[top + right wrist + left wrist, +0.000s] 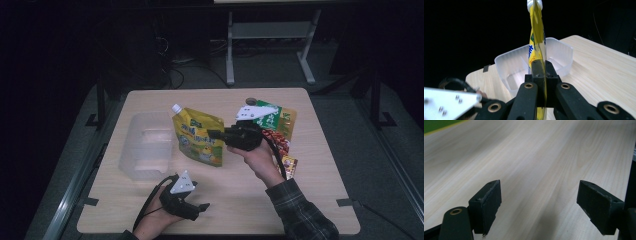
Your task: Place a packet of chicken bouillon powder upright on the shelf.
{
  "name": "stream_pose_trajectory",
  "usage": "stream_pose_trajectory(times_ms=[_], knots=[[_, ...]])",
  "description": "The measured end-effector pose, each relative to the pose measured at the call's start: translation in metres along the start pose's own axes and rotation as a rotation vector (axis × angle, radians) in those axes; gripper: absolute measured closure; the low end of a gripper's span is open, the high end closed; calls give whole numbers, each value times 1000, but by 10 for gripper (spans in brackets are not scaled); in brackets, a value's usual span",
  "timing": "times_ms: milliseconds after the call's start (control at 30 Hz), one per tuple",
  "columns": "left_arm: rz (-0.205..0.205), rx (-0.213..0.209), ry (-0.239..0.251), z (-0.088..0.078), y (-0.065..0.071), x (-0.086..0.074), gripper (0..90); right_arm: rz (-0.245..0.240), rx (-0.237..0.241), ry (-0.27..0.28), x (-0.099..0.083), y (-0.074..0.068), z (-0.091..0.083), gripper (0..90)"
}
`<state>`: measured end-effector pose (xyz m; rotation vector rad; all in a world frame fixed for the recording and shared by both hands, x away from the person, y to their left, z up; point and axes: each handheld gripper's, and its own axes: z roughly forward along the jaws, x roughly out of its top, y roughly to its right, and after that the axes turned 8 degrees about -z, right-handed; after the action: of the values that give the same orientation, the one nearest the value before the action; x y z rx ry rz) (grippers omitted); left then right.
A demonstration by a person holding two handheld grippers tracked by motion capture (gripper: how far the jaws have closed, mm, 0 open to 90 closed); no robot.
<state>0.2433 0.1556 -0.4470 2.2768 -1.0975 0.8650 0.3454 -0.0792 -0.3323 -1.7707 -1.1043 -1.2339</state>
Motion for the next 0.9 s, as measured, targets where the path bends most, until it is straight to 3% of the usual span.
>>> stream_pose_trajectory(times_ms=[100, 433, 600, 900], knots=[[21, -1, -12, 1, 2, -1, 186, -7, 5, -2, 5, -2, 8, 900], [28, -2, -35, -8, 12, -15, 179, -36, 30, 25, 28, -19, 49, 900], [38, 4, -39, -9, 10, -16, 178, -39, 35, 36, 35, -27, 70, 900], [6, 11, -48, -11, 6, -21, 176, -38, 60, 38, 43, -38, 113, 900]])
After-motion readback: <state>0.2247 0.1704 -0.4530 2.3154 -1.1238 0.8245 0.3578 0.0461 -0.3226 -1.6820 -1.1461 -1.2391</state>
